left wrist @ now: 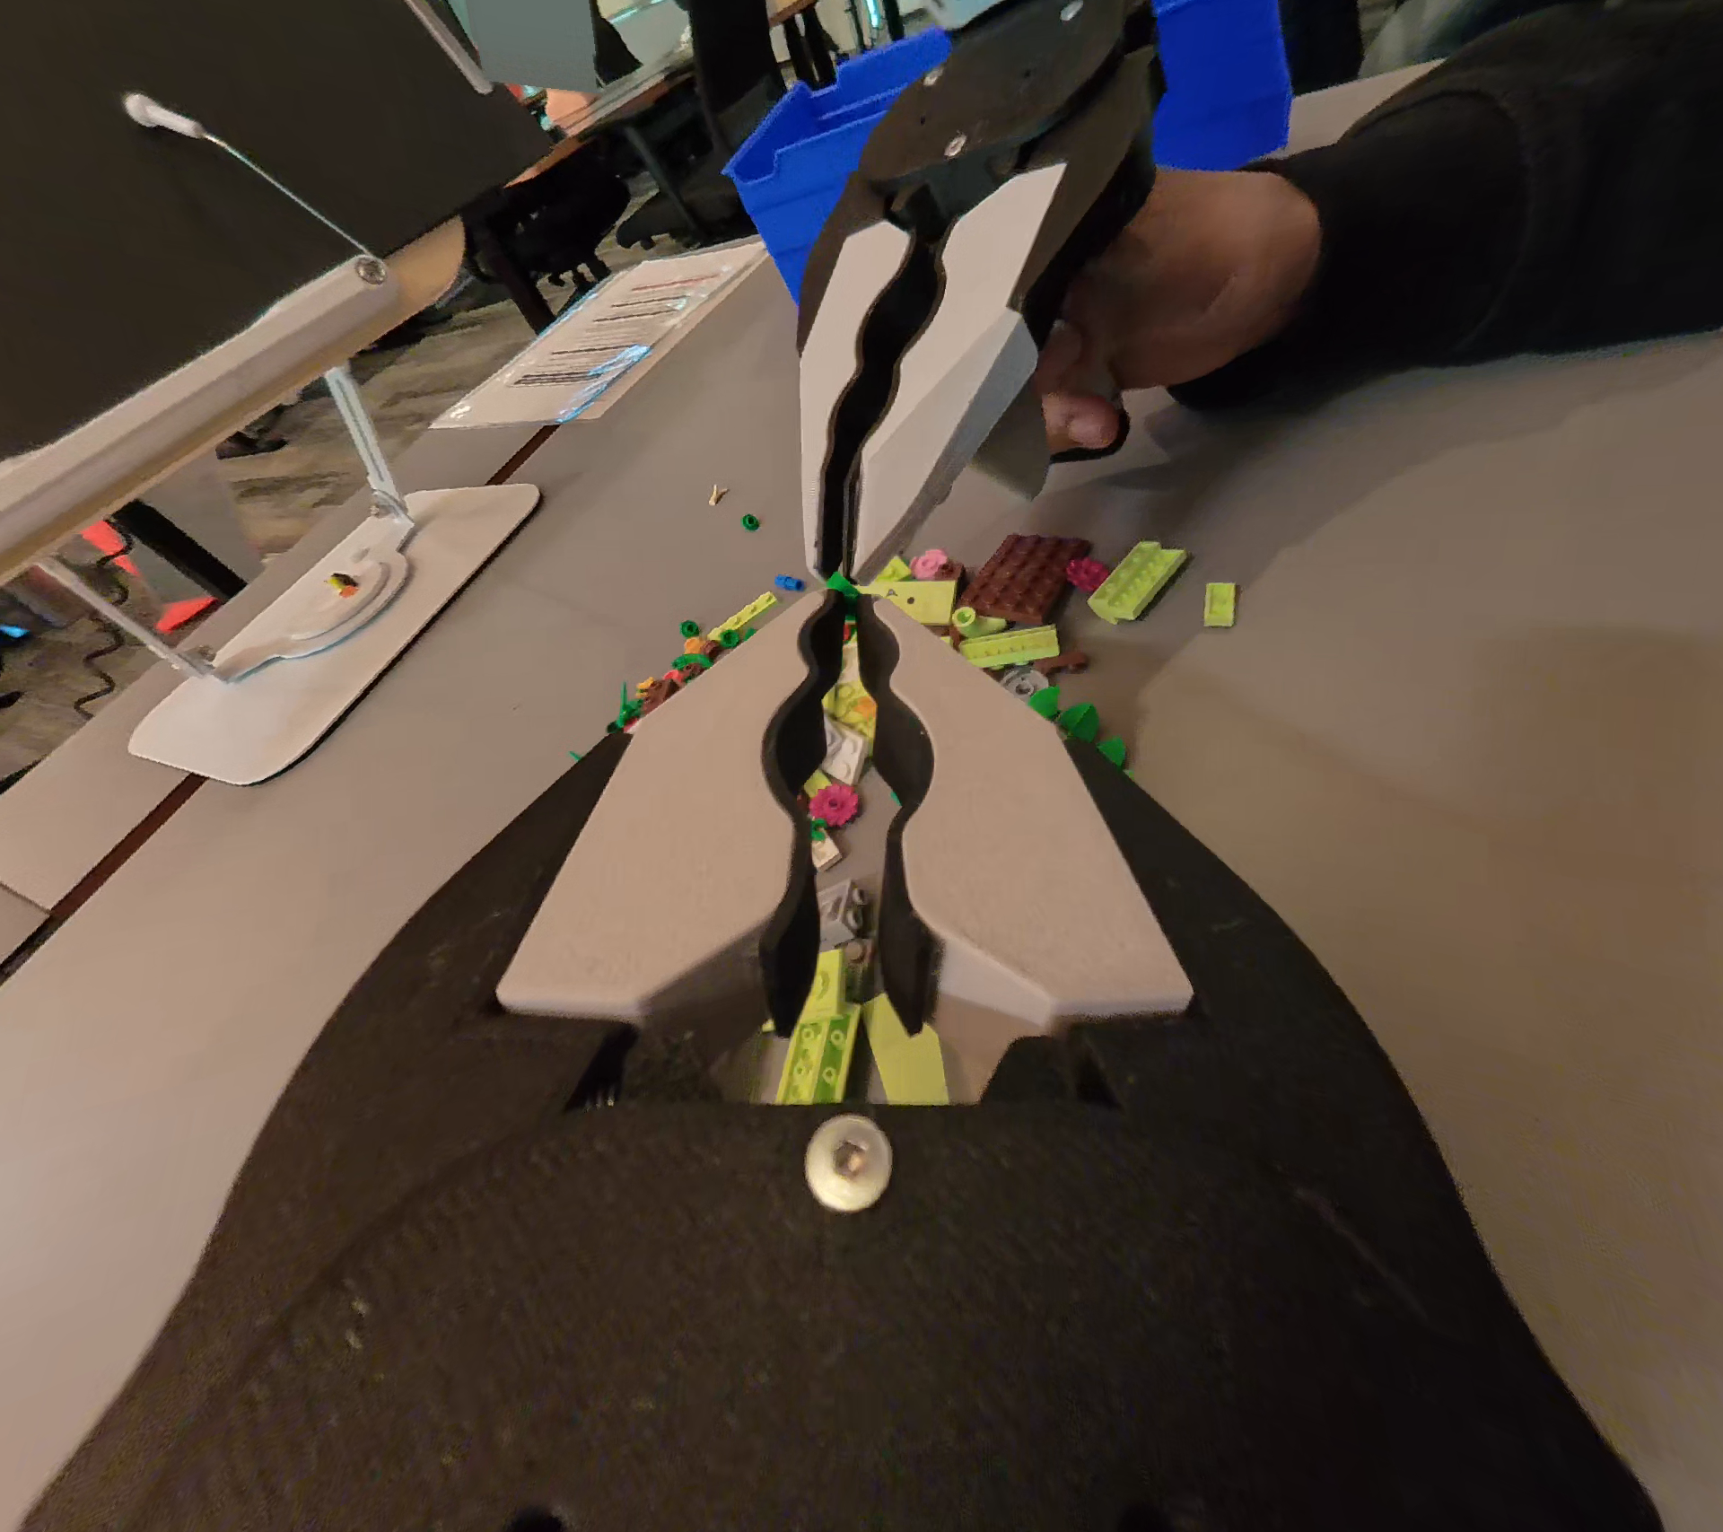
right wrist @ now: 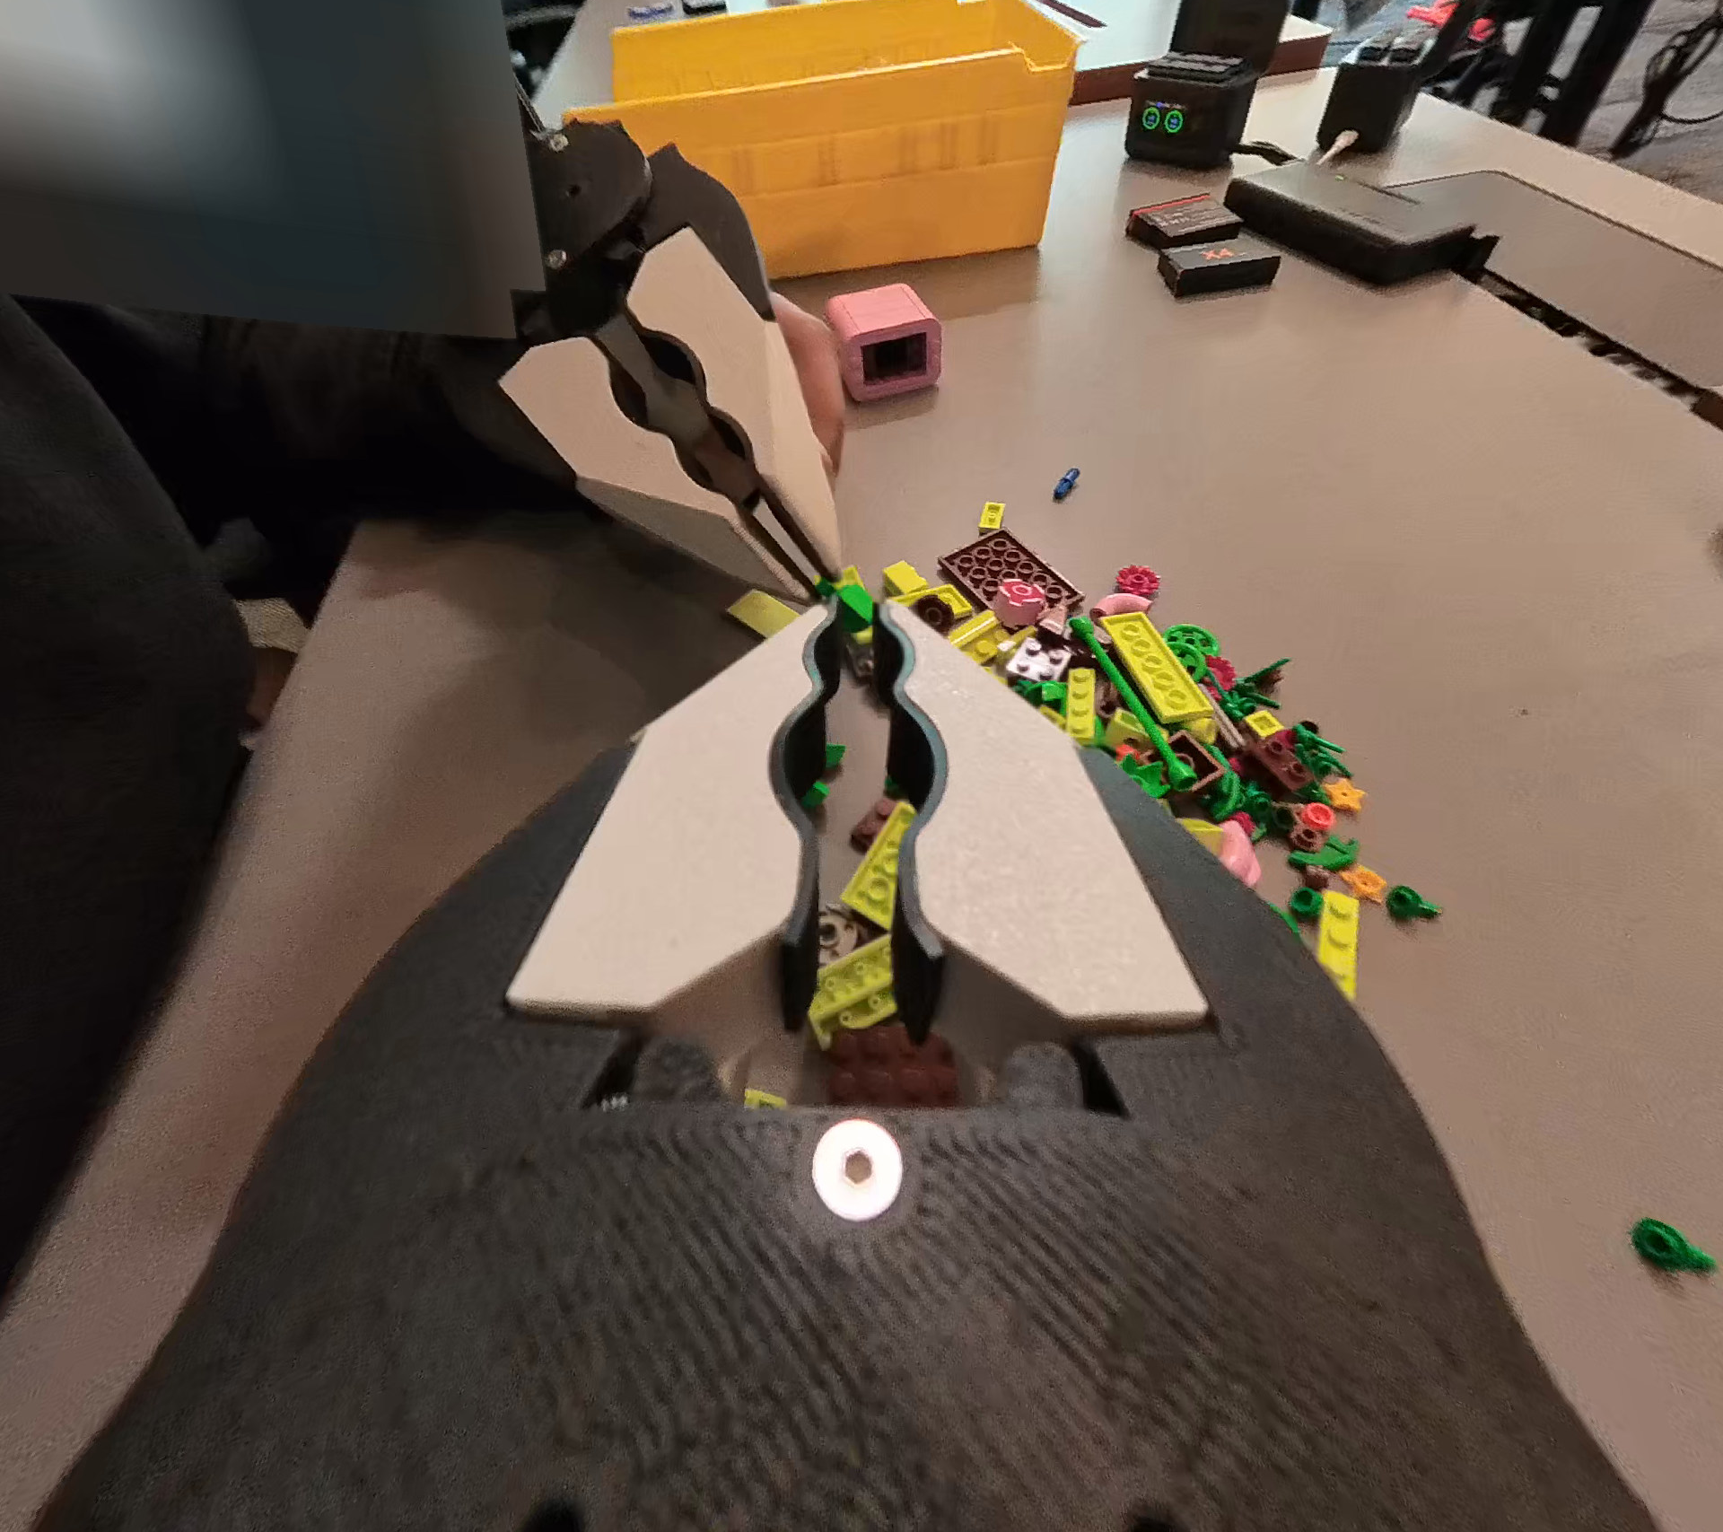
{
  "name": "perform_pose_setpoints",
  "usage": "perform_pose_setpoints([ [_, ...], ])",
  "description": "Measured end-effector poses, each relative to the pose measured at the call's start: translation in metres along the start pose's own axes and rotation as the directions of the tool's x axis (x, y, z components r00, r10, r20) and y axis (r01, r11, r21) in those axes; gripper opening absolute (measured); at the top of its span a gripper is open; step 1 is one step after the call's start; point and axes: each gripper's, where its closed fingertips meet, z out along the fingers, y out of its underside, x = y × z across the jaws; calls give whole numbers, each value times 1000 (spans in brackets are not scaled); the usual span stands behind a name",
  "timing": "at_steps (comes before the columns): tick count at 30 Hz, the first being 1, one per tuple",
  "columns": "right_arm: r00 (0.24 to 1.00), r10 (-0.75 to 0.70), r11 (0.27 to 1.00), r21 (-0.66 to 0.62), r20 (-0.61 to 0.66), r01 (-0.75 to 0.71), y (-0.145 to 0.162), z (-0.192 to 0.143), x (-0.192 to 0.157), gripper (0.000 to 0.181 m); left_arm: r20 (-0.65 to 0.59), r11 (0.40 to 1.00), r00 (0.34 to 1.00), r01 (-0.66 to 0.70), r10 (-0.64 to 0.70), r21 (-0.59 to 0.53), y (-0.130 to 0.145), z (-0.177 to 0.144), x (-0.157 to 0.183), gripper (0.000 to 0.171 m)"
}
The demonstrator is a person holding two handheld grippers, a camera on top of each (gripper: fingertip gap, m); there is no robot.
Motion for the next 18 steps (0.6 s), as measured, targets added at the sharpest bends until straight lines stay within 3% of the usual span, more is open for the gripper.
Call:
perform_pose_setpoints([
  [6,992,91,987,121,92,-102,-16,-7,-3,16,-18,995,998,68,-67,73,-11,-6,-3,0],
  [9,964,204,957,175,170,-233,-23,-11,-2,18,-13,991,998,65,-64,118,-18,-9,-5,0],
  [13,850,398,847,217,344,-484,-33,-16,-2,19,-3,983,1000,15,-15,184,-30,-14,-1,0],
  [18,714,505,750,163,485,-641,-33,-11,-9,20,2,977,1000,-24,25,211,-34,-16,2,0],
])
